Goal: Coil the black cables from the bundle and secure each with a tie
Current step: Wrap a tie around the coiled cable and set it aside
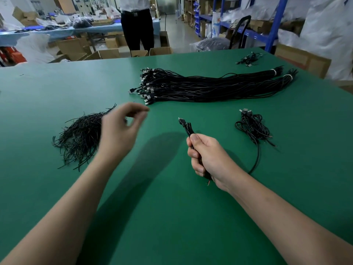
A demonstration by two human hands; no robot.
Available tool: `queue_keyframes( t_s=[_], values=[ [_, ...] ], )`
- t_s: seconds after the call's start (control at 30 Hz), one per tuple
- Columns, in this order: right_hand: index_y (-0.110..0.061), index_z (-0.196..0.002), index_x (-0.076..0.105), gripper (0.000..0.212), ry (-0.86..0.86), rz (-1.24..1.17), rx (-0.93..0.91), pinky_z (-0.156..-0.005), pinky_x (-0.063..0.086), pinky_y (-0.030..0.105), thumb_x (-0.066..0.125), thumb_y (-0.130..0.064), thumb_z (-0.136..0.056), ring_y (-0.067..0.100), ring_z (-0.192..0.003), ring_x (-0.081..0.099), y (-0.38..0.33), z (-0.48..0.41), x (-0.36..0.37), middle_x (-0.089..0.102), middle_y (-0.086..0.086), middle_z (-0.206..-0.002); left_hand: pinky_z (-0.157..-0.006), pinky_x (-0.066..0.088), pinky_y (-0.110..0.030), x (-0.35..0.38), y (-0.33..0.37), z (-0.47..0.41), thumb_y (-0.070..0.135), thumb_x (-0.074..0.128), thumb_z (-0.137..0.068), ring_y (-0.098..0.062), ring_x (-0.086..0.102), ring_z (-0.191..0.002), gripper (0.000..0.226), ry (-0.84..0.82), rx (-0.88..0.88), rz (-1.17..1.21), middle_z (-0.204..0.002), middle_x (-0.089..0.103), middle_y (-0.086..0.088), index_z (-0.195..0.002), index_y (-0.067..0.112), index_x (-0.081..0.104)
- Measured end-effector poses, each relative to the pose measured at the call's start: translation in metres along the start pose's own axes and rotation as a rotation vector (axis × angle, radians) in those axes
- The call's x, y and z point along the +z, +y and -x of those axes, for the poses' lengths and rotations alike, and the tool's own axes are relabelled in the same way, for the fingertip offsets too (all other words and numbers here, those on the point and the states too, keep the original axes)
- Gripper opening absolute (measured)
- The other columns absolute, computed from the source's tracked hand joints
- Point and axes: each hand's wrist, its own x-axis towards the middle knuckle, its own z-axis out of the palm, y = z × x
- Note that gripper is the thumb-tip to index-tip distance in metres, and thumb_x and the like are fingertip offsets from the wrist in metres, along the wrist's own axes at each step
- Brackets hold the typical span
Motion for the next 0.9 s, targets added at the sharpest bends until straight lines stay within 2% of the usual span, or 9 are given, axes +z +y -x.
queue_keyframes(
  t_s=[0.07,0.13,0.37,0.57,0.77,0.9],
  values=[
    [-0.013,-0.090,0.047,0.030,-0.013,-0.062,-0.009,-0.036,0.030,0.021,0.035,-0.030,-0.111,0.010,-0.036,0.031,0.000,-0.001,0.000,0.040,-0.006,-0.061,-0.067,0.045,-0.016,0.026,0.020,0.018,0.016,0.072,-0.092,0.004,0.065,-0.077,0.018,-0.129,0.030,0.069,-0.083,0.073,0.020,-0.092,0.034,0.072],
    [-0.013,-0.091,0.047,0.029,-0.019,-0.124,-0.016,-0.036,0.030,0.021,0.036,-0.031,-0.111,0.009,-0.036,0.032,-0.001,-0.001,0.000,0.041,-0.006,-0.061,-0.063,0.044,-0.012,0.047,0.032,0.036,0.016,0.074,-0.090,0.000,0.068,-0.074,0.016,-0.193,-0.020,0.161,-0.080,0.073,0.019,-0.088,0.032,0.073],
    [-0.015,-0.089,0.049,0.029,-0.009,-0.155,-0.006,-0.037,0.029,0.020,0.036,-0.031,-0.110,0.008,-0.037,0.030,-0.001,-0.001,0.000,0.041,-0.007,-0.060,-0.070,0.052,-0.012,0.062,0.038,0.053,0.014,0.077,-0.088,-0.005,0.075,-0.078,0.011,-0.120,-0.217,0.408,-0.083,0.077,0.013,-0.087,0.025,0.075],
    [-0.015,-0.085,0.046,0.031,0.063,0.018,-0.011,-0.042,0.021,0.020,0.034,-0.029,-0.111,0.007,-0.043,0.024,-0.002,0.002,0.006,0.032,-0.007,-0.059,-0.073,0.055,-0.015,0.064,0.040,0.058,0.010,0.076,-0.088,-0.007,0.075,-0.079,0.014,-0.094,-0.200,0.439,-0.083,0.078,0.010,-0.087,0.024,0.077],
    [-0.017,-0.086,0.049,0.031,0.070,0.060,-0.016,-0.045,0.022,0.020,0.033,-0.023,-0.110,0.005,-0.045,0.026,-0.007,0.001,0.009,0.033,-0.008,-0.061,-0.075,0.054,-0.018,0.063,0.037,0.058,0.009,0.074,-0.090,-0.012,0.076,-0.085,0.013,-0.138,-0.262,0.555,-0.086,0.079,0.003,-0.092,0.020,0.080],
    [-0.013,-0.095,0.057,0.029,0.084,0.174,-0.051,-0.050,0.026,0.023,0.034,-0.024,-0.110,0.004,-0.048,0.030,-0.004,-0.001,0.008,0.036,-0.010,-0.065,-0.076,0.055,-0.019,0.059,0.036,0.057,0.013,0.073,-0.091,-0.012,0.075,-0.091,0.013,-0.192,-0.351,0.692,-0.094,0.079,-0.001,-0.095,0.021,0.082]
  ],
)
